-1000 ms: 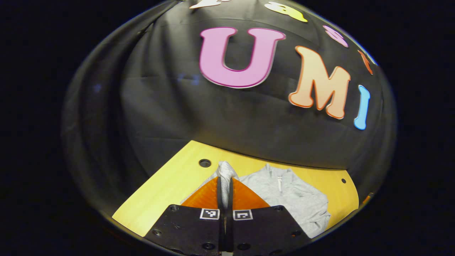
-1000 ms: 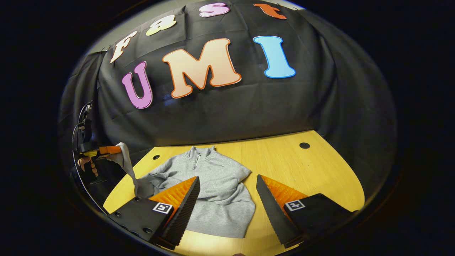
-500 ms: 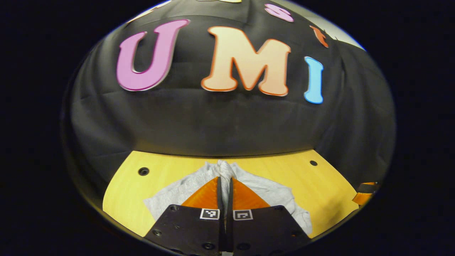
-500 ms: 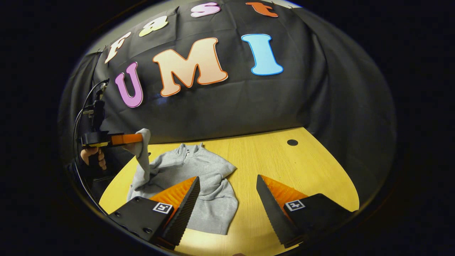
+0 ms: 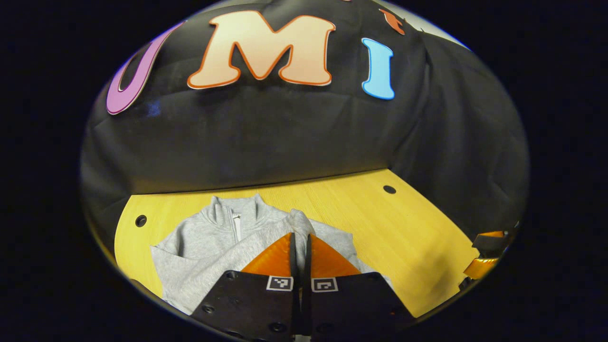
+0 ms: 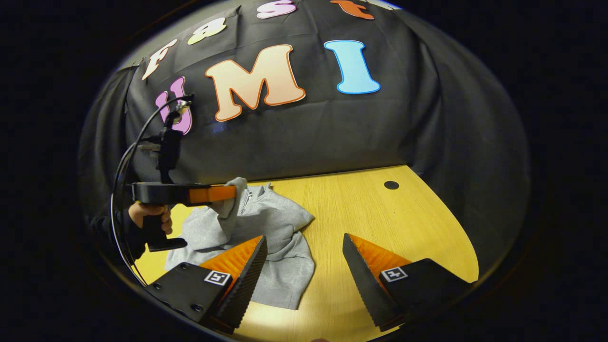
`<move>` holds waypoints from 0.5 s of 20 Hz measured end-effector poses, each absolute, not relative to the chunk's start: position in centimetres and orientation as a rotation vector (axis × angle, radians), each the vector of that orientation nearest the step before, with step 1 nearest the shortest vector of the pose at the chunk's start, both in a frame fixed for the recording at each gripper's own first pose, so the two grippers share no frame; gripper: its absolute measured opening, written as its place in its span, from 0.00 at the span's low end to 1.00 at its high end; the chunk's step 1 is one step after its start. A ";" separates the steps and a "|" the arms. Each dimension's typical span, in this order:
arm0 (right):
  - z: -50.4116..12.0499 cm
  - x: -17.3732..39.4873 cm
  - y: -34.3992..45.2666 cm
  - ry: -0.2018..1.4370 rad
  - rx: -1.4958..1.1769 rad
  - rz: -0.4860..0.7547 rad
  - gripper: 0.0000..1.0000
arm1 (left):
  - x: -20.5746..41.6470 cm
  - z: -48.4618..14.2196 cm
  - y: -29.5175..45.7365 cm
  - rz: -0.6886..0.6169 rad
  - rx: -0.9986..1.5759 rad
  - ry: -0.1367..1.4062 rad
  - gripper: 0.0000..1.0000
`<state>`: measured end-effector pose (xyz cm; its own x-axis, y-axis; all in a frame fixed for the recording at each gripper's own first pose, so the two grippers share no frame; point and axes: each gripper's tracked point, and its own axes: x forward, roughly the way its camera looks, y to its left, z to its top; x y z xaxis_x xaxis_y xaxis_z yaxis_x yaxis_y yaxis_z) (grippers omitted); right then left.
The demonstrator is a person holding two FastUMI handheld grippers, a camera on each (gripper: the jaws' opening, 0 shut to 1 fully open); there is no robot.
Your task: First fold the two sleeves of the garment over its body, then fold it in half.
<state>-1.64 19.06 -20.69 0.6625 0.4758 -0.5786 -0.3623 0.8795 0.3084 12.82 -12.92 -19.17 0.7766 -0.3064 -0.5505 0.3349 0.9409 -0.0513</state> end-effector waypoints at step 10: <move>-21.8 -2.5 21.6 0.728 0.177 0.522 0.98 | 12.9 -17.9 -15.1 -0.398 0.062 0.471 0.75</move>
<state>-2.45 21.64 -21.76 0.6261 0.5124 -0.5877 -0.3925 0.8584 0.3303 12.90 -15.13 -17.91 0.8156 -0.3593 -0.4535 0.3874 0.9213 -0.0332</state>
